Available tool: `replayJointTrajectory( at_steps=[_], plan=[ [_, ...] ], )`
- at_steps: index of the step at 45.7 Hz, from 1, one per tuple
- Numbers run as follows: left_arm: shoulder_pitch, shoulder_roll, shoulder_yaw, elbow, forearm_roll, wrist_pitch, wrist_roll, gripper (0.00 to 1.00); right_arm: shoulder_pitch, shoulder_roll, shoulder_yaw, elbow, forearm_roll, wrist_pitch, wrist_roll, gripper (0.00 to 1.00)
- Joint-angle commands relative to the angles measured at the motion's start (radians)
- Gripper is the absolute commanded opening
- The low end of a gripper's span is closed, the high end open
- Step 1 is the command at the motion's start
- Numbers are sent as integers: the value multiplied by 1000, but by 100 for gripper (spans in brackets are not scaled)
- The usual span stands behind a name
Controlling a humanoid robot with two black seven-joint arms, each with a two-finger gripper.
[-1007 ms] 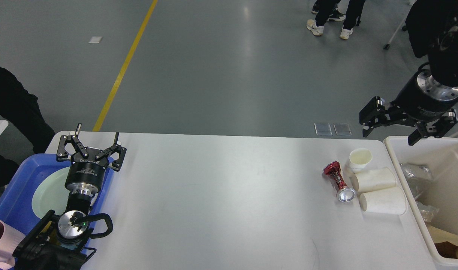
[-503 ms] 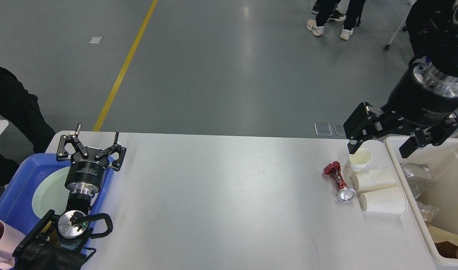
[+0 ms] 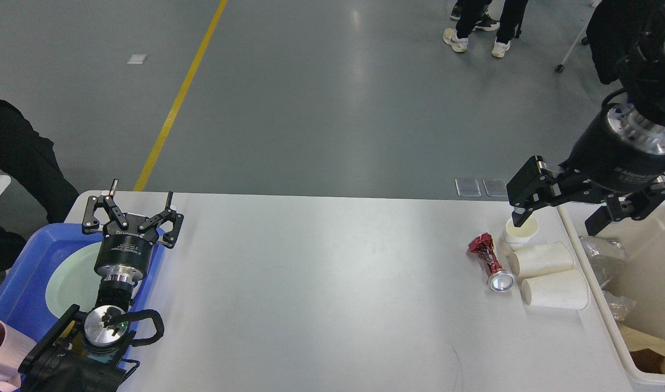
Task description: Tidy desktop
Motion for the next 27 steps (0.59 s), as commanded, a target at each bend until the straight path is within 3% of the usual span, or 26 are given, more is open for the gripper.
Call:
replayJointTrajectory(
  at_steps=[1,12,18,27],
  plan=[
    [0,1,0,0,0,0,0,96,-78,-29,-23,-37,-1,-60,0,99],
    [0,1,0,0,0,0,0,96,-334,-140,-23,-214,44,-170,-2,97],
    [0,-1,0,0,0,0,0,96,-471,-143,-32,-313,214,-219,-11,98],
    [0,-1,0,0,0,0,0,96,-597,-140,-26,-361,493,-321,-143,98]
  ],
)
